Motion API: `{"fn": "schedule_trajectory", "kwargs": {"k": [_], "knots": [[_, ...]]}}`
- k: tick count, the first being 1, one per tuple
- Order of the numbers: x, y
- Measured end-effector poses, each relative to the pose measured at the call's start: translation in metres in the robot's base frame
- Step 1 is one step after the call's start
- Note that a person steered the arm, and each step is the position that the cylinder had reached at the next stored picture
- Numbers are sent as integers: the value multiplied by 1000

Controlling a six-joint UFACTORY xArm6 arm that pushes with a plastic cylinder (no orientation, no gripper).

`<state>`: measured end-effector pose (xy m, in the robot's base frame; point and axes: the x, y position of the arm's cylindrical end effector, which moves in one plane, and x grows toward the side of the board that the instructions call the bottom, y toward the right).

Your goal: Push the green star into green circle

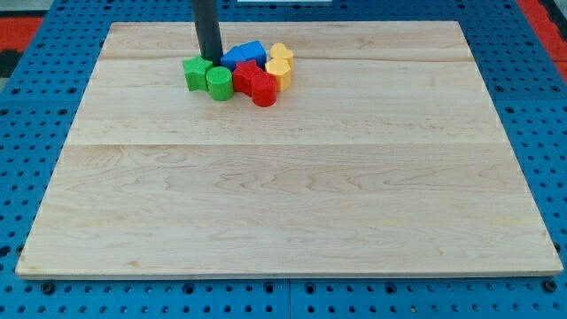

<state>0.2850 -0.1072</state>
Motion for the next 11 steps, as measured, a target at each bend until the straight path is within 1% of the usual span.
{"fn": "schedule_trajectory", "kwargs": {"k": [1, 2, 3, 4, 7, 11], "knots": [[-22, -39], [-39, -95], [-16, -109], [2, -97], [6, -31], [11, 8]]}}
